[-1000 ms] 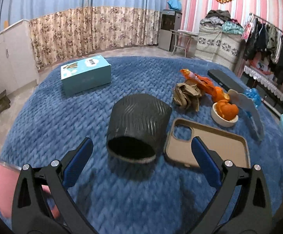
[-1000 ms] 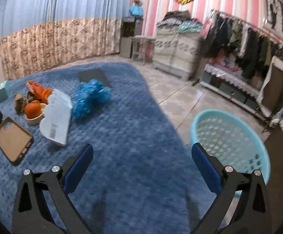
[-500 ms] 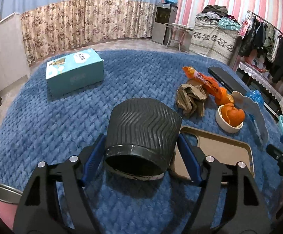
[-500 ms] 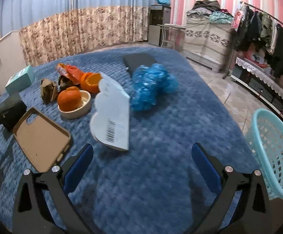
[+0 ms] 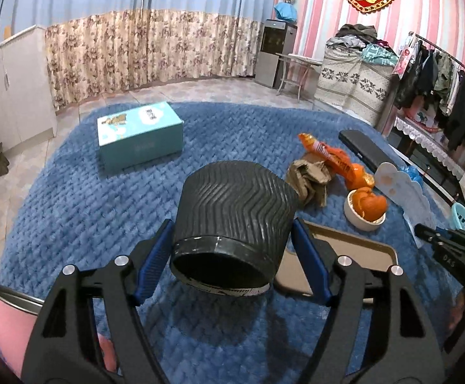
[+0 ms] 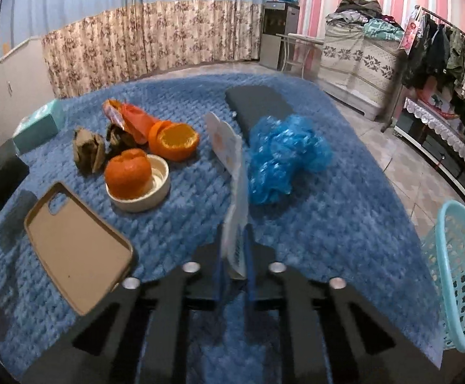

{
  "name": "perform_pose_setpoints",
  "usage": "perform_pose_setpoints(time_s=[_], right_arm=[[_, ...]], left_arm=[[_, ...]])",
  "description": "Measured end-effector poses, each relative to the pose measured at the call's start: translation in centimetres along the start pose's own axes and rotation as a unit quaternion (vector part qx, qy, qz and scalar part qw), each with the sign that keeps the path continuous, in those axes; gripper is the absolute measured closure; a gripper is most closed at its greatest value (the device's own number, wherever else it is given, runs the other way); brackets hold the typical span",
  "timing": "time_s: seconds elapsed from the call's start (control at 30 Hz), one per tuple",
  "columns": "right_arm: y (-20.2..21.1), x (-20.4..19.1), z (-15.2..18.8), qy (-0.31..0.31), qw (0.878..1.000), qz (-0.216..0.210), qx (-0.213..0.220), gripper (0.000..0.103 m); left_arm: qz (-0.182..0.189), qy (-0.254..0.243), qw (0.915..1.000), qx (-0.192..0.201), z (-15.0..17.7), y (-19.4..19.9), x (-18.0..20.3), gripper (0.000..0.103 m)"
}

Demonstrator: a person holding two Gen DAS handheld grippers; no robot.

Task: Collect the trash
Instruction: 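Grasp the black ribbed cylinder with the left tool while the right tool grasps the white barcode paper, then carry the cylinder and paper over the blue basket and open both tools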

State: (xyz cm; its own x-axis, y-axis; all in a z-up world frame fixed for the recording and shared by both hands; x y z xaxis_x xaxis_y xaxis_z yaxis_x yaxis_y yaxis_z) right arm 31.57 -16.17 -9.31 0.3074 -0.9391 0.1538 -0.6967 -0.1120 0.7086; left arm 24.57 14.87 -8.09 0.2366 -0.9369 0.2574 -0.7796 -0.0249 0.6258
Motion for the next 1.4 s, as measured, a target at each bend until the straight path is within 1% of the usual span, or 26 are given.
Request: perform_pose_setpoints(time_s=[0.03,0.1,0.2,0.4,0.57,0.73,0.87,0.97,1.1,1.23,1.4], right_arm=[[0.4,0.3,-0.1,-0.003,1.000,-0.001,0.005,0.098],[1.6,1.1,-0.3,-0.007,1.000,-0.002,0.016,0.099],[3.3,2.0,-0.5,-0.010,0.999,-0.003,0.032,0.100],[7.2,5.5,0.0,-0.025,0.998,0.004,0.063,0.101],[9.8,9.7,1.9,-0.057,0.995,0.019,0.078,0.101],[12.1,14.4,4.4,-0.102,0.990,0.037,0.087,0.101],[13.0,16.9,6.0,-0.131,0.986,0.044,0.091,0.102],[13.1,18.3,6.8,-0.149,0.984,0.042,0.093,0.102],[12.9,18.9,7.6,-0.161,0.982,0.042,0.093,0.102],[12.9,19.2,7.6,-0.163,0.981,0.046,0.097,0.102],[14.5,21.7,7.2,-0.168,0.977,0.066,0.109,0.102]], left_arm=[[0.001,0.000,1.0000,0.001,0.0,0.2,0.1,0.031],[0.004,-0.001,1.0000,0.008,-0.4,0.7,0.6,0.031],[0.008,-0.003,0.9998,0.016,-0.8,1.5,1.7,0.031],[0.023,-0.014,0.9991,0.032,-1.4,3.1,4.4,0.031],[0.046,-0.031,0.9979,0.033,-1.3,4.2,8.0,0.031],[0.066,-0.046,0.9963,0.031,-0.6,4.9,11.4,0.031],[0.082,-0.054,0.9948,0.027,0.1,5.4,13.6,0.031],[0.089,-0.063,0.9937,0.024,0.8,5.6,15.1,0.031],[0.093,-0.071,0.9930,0.017,1.5,5.5,16.1,0.031],[0.097,-0.081,0.9918,0.020,1.4,5.7,17.1,0.031],[0.111,-0.092,0.9890,0.030,0.5,5.9,19.0,0.031]])
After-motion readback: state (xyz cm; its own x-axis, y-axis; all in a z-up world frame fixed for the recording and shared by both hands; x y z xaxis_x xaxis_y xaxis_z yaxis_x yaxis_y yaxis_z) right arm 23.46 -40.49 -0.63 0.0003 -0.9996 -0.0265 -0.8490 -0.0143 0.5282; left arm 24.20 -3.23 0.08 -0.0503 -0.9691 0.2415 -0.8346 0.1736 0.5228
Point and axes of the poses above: each gripper's, at about its wrist camera, not at the fingertips, and y roughly against the way its jaws point, x to its right, z to its underside, the point moved 9 cm from there along -y, roughly the way its jaws point, and after that the axes turned 10 degrees about y, right-handed, at the moved point
